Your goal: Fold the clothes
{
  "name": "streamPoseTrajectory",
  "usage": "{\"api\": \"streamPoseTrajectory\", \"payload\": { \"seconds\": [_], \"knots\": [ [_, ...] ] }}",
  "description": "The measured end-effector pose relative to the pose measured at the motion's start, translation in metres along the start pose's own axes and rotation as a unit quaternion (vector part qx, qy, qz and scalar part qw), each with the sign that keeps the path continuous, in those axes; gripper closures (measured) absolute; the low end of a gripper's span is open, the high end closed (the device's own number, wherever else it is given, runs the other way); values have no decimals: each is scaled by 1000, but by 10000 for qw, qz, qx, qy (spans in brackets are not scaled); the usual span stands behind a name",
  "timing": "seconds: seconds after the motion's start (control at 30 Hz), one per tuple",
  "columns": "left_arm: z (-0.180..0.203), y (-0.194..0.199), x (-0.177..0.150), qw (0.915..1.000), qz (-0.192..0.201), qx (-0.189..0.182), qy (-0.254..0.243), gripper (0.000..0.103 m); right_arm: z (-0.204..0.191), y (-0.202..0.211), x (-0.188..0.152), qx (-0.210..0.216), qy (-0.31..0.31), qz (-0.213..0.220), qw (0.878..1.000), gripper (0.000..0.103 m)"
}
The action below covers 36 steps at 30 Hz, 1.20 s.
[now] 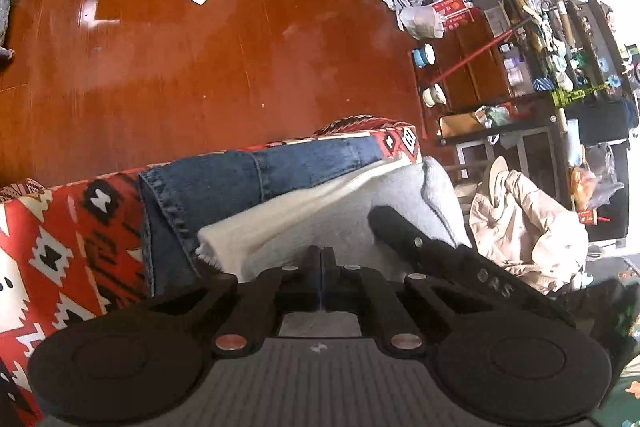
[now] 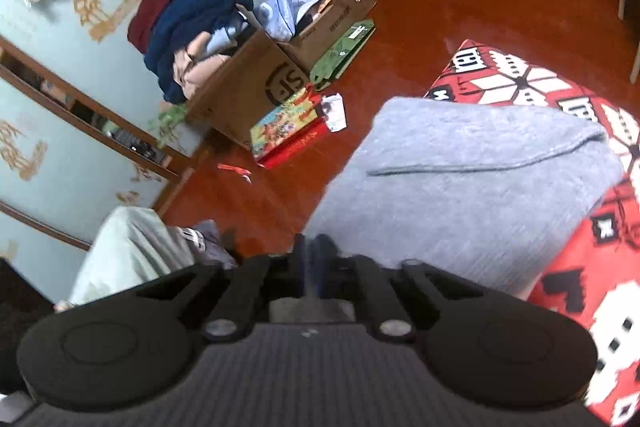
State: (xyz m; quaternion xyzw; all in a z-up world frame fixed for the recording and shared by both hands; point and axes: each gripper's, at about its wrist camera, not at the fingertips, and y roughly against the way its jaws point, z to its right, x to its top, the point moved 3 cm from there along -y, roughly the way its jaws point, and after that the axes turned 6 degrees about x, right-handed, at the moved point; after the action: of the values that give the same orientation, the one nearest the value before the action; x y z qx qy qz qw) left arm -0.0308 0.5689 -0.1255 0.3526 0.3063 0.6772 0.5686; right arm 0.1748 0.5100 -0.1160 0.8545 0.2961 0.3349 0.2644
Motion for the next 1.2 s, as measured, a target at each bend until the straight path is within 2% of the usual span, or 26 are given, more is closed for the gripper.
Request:
{"api": "streamPoseTrajectory", "payload": {
  "seconds": [0.2,0.3,0.37,0.4,0.43,0.53,0.7,0.73,0.77,0.83,0.97,1.1,1.2],
  "knots": [
    [-1,5,-4,9993,44,215,-292,100,-5,-11,10,-279,275,78,9992,103],
    [-4,14,-5,9984,54,339,-441,100,4,-13,20,-281,93,181,9994,103],
    [0,25,-7,9981,66,255,-558,99,8,-5,27,-183,-38,325,9993,103],
    [4,30,-9,9980,74,168,-603,98,9,2,29,-101,-52,391,9992,94],
    [8,34,-11,9977,67,73,-675,98,9,9,30,-18,-69,448,9990,93],
    [17,36,-18,9968,48,-83,-793,98,12,28,18,170,-153,351,9991,92],
    [8,4,-36,9958,-173,278,-860,99,23,40,-21,134,-268,-22,9995,92],
    [2,0,-42,9963,-267,338,-742,99,28,40,-30,101,-328,-62,9994,94],
    [-2,0,-47,9968,-317,344,-649,99,34,38,-38,53,-362,-95,9993,100],
    [-1,5,-54,9964,-291,400,-688,99,41,40,-48,-16,-396,-126,9991,102],
    [5,15,-62,9964,-277,363,-716,98,41,56,-56,78,-420,-4,9991,94],
    [28,17,-65,9944,-194,217,-1014,97,37,72,-53,198,-390,167,9989,94],
    [36,7,-67,9920,-203,254,-1217,97,37,71,-43,153,-297,191,9993,92]
  ]
}}
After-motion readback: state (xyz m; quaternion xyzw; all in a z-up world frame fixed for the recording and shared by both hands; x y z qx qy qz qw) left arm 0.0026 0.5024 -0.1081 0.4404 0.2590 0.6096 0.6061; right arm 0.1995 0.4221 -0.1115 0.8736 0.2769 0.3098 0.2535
